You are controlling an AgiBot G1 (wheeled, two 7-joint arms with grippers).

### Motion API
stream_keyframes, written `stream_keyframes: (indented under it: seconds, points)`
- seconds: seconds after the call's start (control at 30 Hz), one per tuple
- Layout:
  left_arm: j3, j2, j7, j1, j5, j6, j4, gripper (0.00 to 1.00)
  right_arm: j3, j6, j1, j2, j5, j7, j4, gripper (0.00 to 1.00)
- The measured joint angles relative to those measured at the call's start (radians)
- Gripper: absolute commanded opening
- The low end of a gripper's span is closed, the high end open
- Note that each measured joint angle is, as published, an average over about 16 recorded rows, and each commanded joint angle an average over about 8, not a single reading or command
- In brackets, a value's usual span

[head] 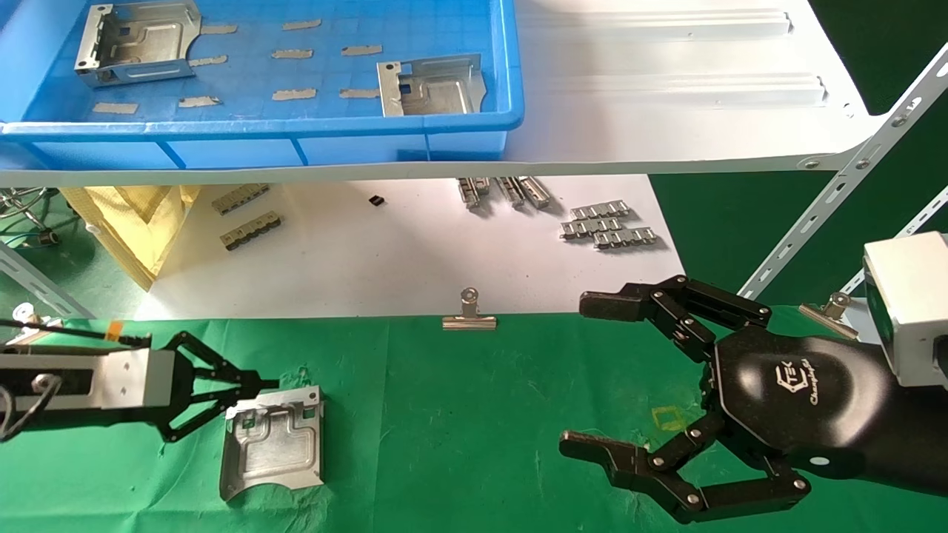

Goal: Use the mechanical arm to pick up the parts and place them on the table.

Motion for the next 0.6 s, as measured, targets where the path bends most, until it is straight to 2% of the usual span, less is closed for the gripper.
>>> stream_keyframes:
  seconds: [0.2,0.6]
  points:
    - [-0.012,-0.005,-0.08,0.024,-0.076,0.021,0.003,1.0,0.0,0.0,0.0,0.0,0.0,0.0,0.0,1.0]
    - [-0.029,-0.068,-0.428,0.145,-0.326,0.043,-0.086,1.0,0.0,0.0,0.0,0.0,0.0,0.0,0.0,1.0]
